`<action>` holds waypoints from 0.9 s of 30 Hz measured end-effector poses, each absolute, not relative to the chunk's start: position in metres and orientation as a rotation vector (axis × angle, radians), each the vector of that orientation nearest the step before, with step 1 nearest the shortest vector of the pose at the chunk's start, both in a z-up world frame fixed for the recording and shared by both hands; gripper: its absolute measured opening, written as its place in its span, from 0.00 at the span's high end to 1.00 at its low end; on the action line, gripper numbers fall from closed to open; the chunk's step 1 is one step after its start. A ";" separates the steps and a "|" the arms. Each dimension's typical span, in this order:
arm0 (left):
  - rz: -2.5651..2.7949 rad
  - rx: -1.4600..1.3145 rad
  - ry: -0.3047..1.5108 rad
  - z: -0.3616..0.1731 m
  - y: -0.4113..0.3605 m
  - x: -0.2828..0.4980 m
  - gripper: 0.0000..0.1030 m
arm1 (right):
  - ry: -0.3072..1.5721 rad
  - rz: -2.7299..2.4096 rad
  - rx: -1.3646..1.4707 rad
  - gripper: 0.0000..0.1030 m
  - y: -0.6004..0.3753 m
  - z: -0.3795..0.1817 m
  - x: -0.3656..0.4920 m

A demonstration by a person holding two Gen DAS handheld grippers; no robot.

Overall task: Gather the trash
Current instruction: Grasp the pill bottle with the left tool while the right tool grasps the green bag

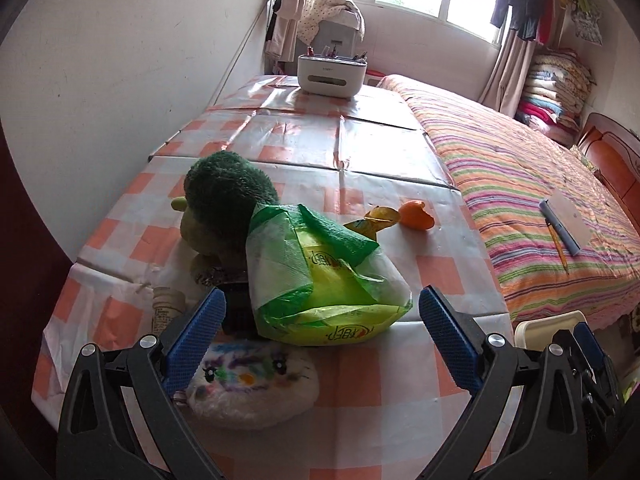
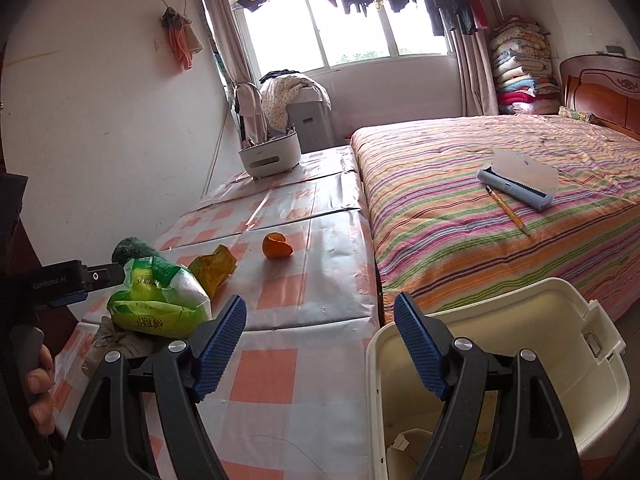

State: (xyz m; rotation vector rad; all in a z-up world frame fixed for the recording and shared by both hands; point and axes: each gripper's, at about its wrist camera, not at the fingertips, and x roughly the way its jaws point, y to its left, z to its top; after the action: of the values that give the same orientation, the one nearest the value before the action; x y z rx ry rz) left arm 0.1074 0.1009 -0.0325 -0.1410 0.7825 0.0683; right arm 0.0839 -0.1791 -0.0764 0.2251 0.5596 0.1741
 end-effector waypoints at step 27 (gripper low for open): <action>0.185 -0.413 0.987 -0.096 0.236 0.121 0.07 | 0.700 0.495 0.186 0.28 -0.065 -0.090 0.152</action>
State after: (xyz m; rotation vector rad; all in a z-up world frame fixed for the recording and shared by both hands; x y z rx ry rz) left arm 0.1209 0.2363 -0.0963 -0.4129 0.9867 0.1850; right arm 0.1520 -0.0649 -0.0896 0.1859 0.7004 0.4951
